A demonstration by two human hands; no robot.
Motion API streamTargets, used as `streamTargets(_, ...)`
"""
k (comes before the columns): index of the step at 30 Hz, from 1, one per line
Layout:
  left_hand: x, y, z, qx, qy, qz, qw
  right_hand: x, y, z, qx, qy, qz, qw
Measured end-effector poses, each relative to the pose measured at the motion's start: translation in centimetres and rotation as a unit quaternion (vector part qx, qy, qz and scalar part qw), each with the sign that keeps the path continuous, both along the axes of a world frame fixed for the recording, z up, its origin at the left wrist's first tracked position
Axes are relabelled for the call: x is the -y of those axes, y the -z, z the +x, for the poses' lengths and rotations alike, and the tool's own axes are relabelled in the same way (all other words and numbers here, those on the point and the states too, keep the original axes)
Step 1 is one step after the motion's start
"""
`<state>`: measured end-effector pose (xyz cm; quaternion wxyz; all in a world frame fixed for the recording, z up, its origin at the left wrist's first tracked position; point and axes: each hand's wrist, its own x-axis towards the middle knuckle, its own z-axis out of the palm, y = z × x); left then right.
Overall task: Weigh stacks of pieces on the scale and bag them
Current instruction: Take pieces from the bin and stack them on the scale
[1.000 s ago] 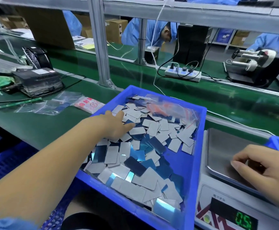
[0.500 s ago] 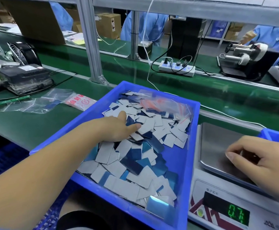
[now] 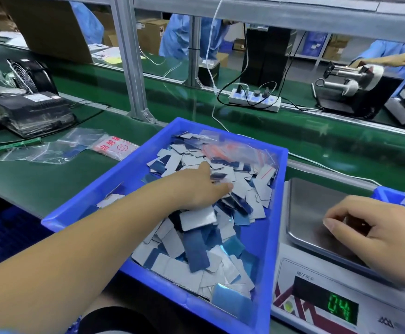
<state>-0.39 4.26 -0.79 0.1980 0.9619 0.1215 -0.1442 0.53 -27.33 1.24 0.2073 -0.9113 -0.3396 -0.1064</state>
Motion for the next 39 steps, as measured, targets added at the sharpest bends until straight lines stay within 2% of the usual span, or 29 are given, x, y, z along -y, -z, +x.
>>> streamTargets(9,5.3,-0.1,1.6,0.035,0.119,-0.014,0.992,0.5,-0.1,-0.1,-0.029,0.02,0.003,0.999)
streamTargets(12,4.4,-1.3,2.1,0.002,0.151,0.024,0.988,0.6,-0.4,-0.1,-0.03,0.025,0.003,0.999)
streamTargets(16,4.2,-1.6,2.2,-0.067,0.164,0.032,0.984,0.5,-0.7,-0.3,-0.037,0.023,0.015,0.999)
streamTargets(20,4.1,-1.5,2.9,-0.012,0.169,0.044,0.985,0.6,-0.9,-0.3,-0.045,0.019,0.016,0.999)
streamTargets(24,2.4,-2.1,3.8,0.02,0.123,-0.063,0.99,0.9,-1.3,-0.2,-0.044,0.024,0.031,0.998)
streamTargets(30,1.3,-2.7,4.5,0.003,0.095,-0.18,0.979,1.3,-2.6,-0.3,-0.019,0.032,0.054,0.998)
streamTargets(33,0.4,-3.5,4.8,0.035,0.069,-0.194,0.978,1.8,-3.9,-0.8,0.006,0.02,0.061,0.998)
streamTargets(39,1.0,-4.6,4.7,0.054,0.058,-0.331,0.94,3.0,-6.0,-1.6,0.042,0.011,0.093,0.995)
